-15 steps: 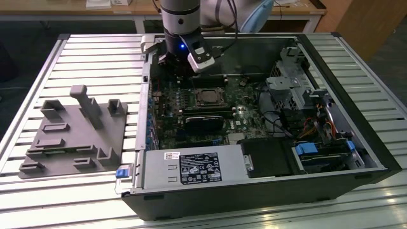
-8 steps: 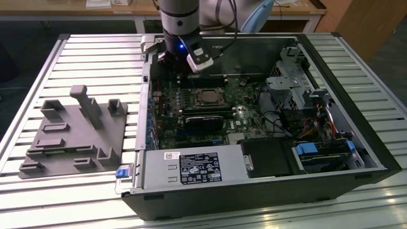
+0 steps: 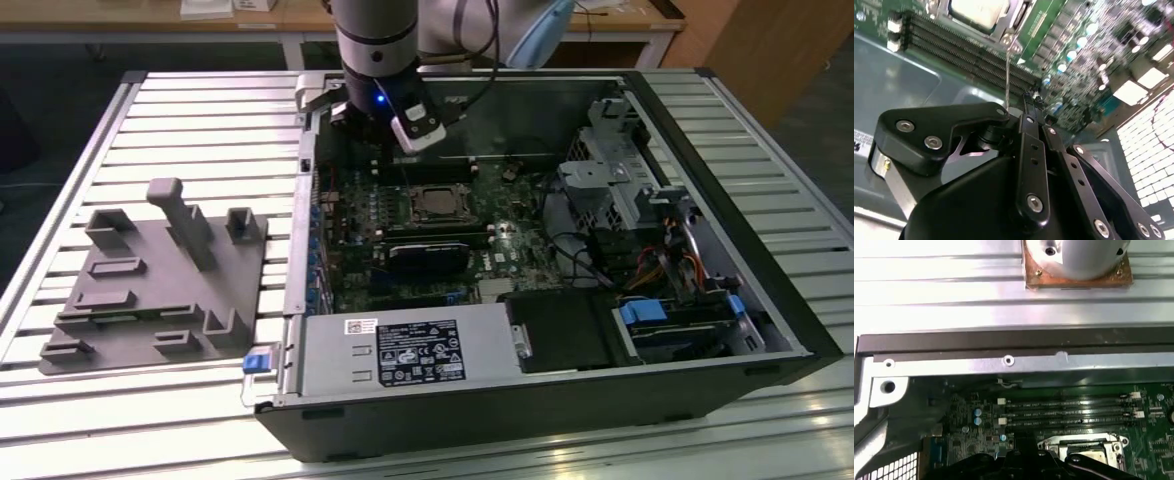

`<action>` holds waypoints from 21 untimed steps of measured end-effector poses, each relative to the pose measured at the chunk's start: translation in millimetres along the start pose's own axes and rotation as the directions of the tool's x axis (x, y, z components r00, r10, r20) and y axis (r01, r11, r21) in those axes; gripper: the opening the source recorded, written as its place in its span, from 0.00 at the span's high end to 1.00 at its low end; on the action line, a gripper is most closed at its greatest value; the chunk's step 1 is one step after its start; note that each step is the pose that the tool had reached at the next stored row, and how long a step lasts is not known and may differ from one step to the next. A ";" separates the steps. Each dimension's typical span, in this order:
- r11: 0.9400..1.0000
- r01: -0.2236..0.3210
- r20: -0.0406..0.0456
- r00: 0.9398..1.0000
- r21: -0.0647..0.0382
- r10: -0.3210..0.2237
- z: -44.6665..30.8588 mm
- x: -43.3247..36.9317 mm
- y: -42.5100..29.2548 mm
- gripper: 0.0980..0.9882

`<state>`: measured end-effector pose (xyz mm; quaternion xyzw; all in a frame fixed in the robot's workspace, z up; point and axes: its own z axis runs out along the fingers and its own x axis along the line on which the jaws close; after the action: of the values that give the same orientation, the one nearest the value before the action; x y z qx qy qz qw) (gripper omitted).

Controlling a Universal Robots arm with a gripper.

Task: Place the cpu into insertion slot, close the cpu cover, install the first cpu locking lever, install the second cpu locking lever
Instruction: 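Install the first cpu locking lever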

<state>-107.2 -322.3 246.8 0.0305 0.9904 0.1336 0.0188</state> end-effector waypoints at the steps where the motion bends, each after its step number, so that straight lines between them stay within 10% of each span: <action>1: 1.000 0.000 0.000 1.000 -0.001 0.000 0.0 0.0 0.0 0.99; 21: 1.000 0.001 0.001 1.000 0.021 -0.001 1.9 -39.0 2.5 0.99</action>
<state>-68.1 -322.0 246.8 0.0305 0.9917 0.1233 0.0191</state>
